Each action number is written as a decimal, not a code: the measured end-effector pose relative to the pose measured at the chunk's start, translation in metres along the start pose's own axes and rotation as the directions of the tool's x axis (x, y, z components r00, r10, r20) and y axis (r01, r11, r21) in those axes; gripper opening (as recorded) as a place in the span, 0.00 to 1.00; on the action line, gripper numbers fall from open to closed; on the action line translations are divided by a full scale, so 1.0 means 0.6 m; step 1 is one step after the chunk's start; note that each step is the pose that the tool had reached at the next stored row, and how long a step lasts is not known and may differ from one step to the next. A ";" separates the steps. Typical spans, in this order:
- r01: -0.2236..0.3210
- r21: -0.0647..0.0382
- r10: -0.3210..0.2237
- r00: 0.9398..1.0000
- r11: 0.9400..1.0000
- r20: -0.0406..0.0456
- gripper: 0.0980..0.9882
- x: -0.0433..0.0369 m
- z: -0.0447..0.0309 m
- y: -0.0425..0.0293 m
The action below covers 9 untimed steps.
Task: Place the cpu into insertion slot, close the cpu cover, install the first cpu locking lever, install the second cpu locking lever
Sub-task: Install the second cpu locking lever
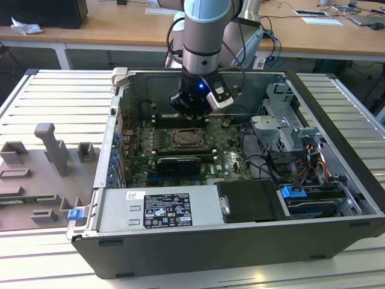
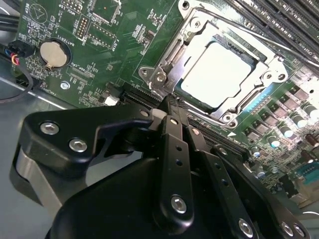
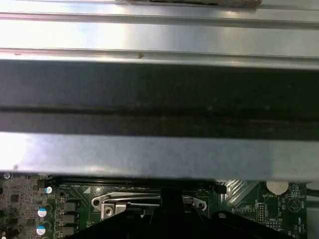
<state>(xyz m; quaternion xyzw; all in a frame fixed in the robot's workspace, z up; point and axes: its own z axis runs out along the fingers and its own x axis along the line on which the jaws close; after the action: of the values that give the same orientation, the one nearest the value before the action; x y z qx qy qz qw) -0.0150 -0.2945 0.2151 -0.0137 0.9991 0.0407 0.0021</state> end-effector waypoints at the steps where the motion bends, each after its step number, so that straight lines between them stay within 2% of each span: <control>1: 0.000 0.000 0.000 1.000 1.000 0.000 0.01 0.000 0.000 -0.001; 9: 0.000 0.000 0.000 1.000 1.000 0.000 0.01 0.000 -0.033 0.001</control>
<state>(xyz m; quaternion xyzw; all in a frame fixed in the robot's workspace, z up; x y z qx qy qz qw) -0.0150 -0.2953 0.2351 -0.0137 0.9991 0.0407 0.0021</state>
